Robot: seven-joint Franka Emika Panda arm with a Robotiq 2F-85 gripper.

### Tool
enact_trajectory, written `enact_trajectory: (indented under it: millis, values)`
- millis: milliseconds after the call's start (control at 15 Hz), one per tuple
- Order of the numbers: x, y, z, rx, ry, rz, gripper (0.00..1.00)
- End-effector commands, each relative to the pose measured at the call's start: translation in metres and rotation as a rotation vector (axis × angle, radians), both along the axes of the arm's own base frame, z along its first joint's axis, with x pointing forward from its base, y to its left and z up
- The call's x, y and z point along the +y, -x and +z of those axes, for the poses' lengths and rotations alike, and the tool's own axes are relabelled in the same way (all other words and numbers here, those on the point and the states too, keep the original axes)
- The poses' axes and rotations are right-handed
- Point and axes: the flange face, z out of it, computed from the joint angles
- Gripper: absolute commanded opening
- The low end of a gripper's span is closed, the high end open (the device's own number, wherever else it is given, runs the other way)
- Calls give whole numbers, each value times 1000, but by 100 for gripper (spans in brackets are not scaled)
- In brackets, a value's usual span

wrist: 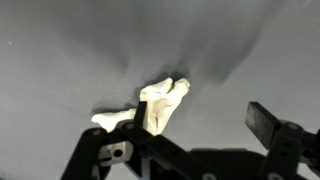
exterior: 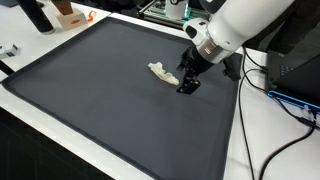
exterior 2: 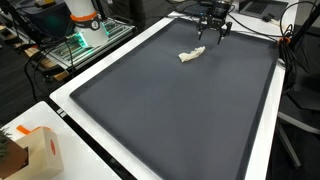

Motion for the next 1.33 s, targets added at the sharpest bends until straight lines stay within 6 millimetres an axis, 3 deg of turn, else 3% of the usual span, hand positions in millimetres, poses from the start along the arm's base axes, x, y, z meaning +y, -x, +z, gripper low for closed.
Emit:
enact_trajectory:
  millis: [0, 800, 1267]
  values:
    - [2, 0, 1, 10, -10, 49, 100]
    - [-4, -2, 12, 70, -92, 245, 100]
    - [-30, -9, 30, 149, -218, 407, 100]
